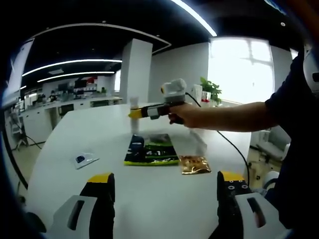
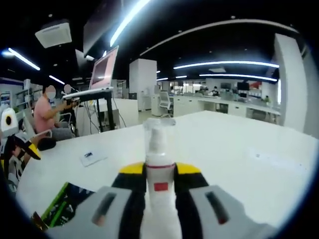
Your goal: Arrange the skincare products in the storage area until every visible bottle or jar stands upright without overlapping.
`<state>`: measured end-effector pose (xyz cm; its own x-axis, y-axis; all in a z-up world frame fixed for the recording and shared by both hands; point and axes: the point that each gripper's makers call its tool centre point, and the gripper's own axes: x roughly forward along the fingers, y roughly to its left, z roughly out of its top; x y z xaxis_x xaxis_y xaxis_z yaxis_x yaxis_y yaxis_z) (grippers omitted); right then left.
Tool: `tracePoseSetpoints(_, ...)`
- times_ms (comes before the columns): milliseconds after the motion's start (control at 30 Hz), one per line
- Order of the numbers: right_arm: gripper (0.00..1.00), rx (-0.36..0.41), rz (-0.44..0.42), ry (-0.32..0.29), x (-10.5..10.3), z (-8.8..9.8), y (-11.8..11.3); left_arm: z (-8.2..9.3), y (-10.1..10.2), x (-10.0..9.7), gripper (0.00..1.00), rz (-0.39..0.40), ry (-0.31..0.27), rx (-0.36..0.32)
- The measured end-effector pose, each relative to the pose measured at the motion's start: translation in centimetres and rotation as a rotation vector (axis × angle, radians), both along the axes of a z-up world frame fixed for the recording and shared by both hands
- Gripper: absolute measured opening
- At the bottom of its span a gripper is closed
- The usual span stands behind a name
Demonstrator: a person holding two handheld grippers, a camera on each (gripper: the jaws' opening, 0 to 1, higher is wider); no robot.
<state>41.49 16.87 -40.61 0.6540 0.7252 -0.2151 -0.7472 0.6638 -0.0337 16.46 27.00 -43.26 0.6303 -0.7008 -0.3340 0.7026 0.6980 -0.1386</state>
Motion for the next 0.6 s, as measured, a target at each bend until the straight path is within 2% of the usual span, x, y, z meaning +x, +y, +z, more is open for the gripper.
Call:
tracePoseSetpoints(233, 0.21, 0.011, 0.012, -0.011, -0.2, 0.7, 0.2, 0.1, 0.1, -0.1, 0.85, 0.002, -0.002, -0.003)
tracePoseSetpoints(600, 0.21, 0.028, 0.017, -0.043, -1.6, 3.2, 0.5, 0.1, -0.1, -0.4, 0.85, -0.002, -0.004, -0.004)
